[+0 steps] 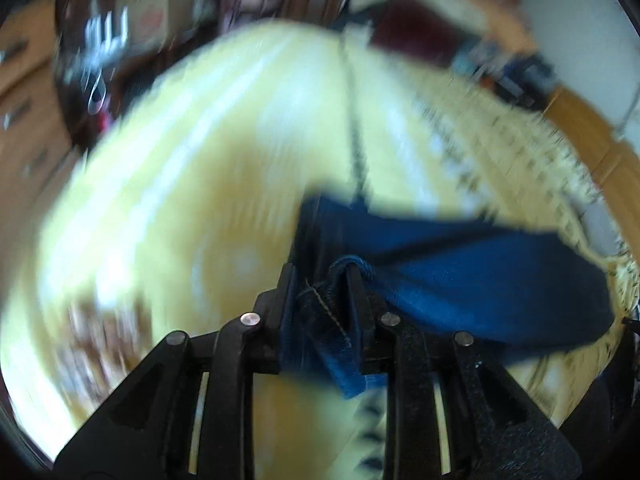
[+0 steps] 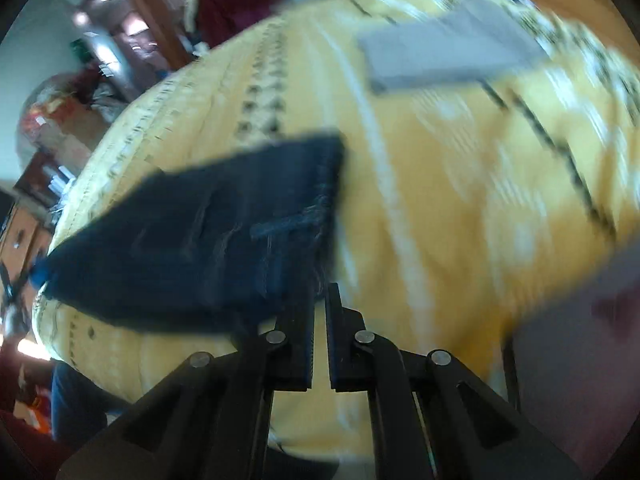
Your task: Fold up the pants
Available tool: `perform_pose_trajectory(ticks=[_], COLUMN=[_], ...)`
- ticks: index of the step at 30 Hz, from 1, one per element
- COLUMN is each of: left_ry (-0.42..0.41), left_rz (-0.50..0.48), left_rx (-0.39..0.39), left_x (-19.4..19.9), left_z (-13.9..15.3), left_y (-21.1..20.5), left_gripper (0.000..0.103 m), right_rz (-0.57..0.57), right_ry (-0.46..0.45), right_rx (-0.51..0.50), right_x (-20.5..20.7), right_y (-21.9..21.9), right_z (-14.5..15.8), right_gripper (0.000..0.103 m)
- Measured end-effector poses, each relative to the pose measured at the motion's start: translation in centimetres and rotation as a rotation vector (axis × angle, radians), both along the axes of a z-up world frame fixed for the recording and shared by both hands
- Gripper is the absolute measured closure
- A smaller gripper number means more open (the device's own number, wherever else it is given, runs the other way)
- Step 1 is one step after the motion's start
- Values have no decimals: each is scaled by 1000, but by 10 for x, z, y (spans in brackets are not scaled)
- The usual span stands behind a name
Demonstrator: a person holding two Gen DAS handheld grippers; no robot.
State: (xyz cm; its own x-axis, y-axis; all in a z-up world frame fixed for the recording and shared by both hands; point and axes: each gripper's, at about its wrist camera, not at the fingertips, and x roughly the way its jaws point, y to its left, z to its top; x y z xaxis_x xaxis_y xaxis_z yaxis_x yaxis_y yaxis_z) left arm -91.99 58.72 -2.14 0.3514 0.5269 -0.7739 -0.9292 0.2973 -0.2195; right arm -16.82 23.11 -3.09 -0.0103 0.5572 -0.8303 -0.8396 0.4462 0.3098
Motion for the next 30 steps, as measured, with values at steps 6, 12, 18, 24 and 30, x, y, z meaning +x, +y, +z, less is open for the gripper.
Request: perform_pose_trajectory(ticks=[6,12,18,24,30], left_ry=[-39,-45,-125,-222,-283], left_rz=[80,166,202,208,209], left_rx=[64,152,109,83,92], left_x=[-1,-6,-17,-22,-32], left_z=[19,41,32,19,10], left_y=[-6,-13,-35,-63,-82], left_gripper=[73,39,38,38,38], right_rz=[-30,169,562,895,1160], right_ry=[-21,-18,60,85,16], right_rx=[72,148,160,174,155], right_x=[-15,-86,-260,-450,-626], right_y=[-5,86,210,317,383], right_z=[24,49,44,46,55], right_gripper=[91,69,64,64,57])
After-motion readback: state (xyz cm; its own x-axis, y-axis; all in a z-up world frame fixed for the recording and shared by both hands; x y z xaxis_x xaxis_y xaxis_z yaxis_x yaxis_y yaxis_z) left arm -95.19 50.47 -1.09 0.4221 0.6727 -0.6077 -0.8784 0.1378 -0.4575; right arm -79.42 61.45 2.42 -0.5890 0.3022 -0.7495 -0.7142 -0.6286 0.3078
